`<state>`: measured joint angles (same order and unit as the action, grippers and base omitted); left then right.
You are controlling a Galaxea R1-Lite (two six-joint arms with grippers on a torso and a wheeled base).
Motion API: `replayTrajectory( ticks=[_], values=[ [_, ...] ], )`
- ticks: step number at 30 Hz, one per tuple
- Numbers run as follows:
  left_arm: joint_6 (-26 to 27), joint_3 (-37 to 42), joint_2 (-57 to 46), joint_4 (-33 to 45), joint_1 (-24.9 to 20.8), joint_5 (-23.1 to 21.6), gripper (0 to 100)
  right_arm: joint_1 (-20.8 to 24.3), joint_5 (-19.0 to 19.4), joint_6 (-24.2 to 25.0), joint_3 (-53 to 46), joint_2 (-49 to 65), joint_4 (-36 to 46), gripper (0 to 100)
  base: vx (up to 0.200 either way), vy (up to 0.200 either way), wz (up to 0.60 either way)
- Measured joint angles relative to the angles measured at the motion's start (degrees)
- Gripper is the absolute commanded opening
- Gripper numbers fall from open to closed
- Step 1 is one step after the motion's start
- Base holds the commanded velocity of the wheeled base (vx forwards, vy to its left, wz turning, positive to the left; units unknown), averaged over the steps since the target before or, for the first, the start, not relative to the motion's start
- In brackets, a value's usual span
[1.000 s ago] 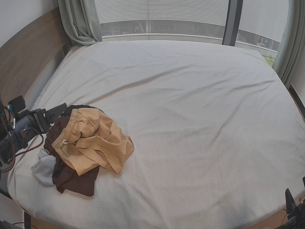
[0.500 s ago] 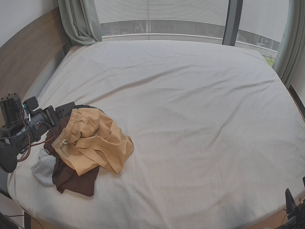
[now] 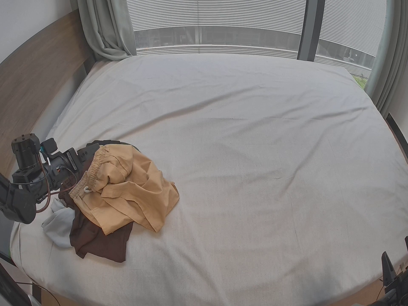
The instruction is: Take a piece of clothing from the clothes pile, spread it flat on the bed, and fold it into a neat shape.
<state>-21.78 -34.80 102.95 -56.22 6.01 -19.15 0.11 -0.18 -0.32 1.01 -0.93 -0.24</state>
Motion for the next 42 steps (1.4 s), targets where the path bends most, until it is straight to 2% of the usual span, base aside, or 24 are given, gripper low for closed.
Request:
replayTrajectory(
  ticks=[14, 29, 36, 42],
  values=[
    [0.0, -3.8, 7.1, 0.0, 1.8, -2.7, 100, 0.0, 0.0, 0.0, 0.0, 0.0, 0.0, 100, 0.000, 0.000, 0.00],
    [0.6, -10.1, 15.1, -0.3, 1.5, -3.0, 100, 0.0, 0.0, 0.0, 0.0, 0.0, 0.0, 100, 0.000, 0.000, 0.00],
    [0.9, -11.8, 17.4, -0.6, 1.1, -7.3, 100, -0.1, 0.0, 0.0, 0.0, 0.0, 0.0, 100, 0.000, 0.000, 0.00],
    [0.9, -12.8, 18.6, -0.6, 1.2, -8.0, 100, 0.0, 0.0, 0.0, 0.0, 0.0, 0.0, 100, 0.000, 0.000, 0.00]
  ],
)
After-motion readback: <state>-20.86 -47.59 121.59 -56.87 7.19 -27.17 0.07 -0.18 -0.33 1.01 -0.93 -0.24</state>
